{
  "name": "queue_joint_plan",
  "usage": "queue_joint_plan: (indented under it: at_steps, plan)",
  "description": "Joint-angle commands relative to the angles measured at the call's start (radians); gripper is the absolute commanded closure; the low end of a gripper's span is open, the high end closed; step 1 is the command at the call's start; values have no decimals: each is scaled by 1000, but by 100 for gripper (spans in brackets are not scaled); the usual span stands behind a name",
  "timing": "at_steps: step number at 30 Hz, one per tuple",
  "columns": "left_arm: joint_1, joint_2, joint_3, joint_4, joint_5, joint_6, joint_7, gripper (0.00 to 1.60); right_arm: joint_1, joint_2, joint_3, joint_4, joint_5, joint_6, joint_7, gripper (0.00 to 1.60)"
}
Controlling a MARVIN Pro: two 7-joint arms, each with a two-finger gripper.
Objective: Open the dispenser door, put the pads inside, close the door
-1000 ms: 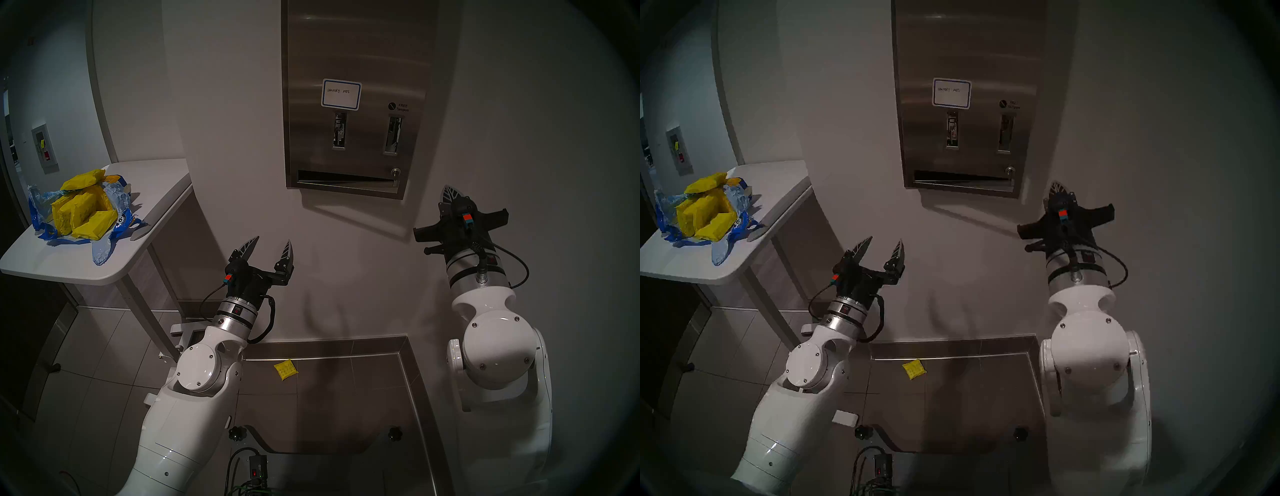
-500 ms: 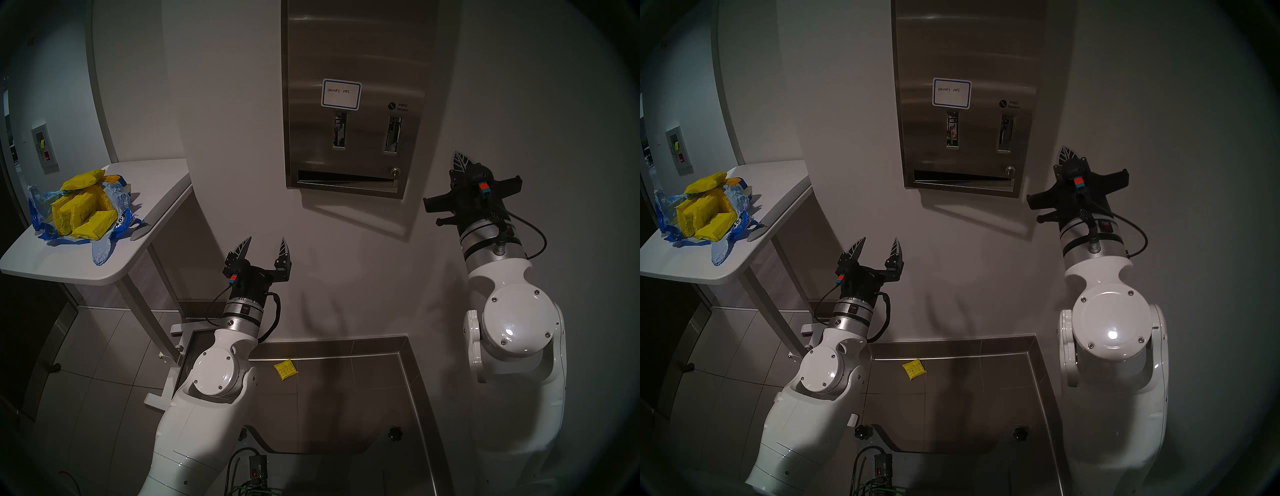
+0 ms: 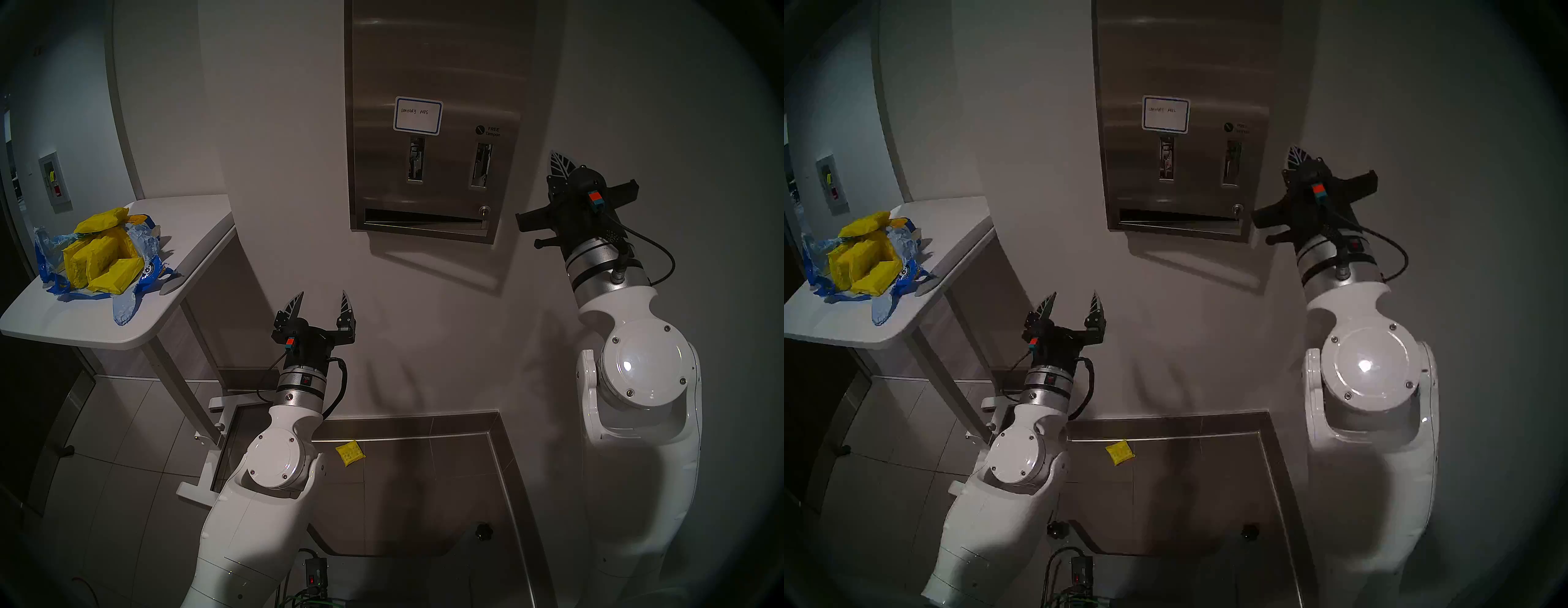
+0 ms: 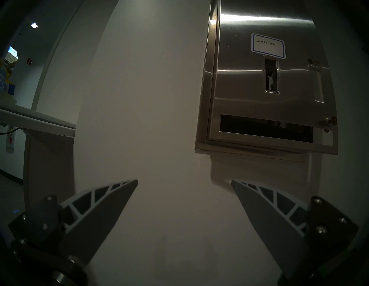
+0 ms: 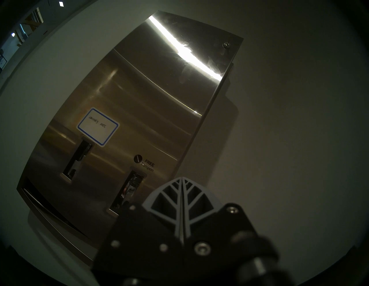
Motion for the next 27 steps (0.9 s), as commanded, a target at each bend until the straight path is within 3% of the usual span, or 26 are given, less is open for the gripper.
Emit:
queue_joint_plan:
  at_steps: [1,14,27]
  plan:
    - [-18,-13,0,-32,28,-8,24,0,107,12,-14,16,4,-21,11,160]
    - [-18,-21,11,-27,62,-4,74,0,209,6,-49,130,14,-30,49,160]
    - [-19,-28,22,-23,92,1,122,0,333,-10,-66,299,10,-31,67,160]
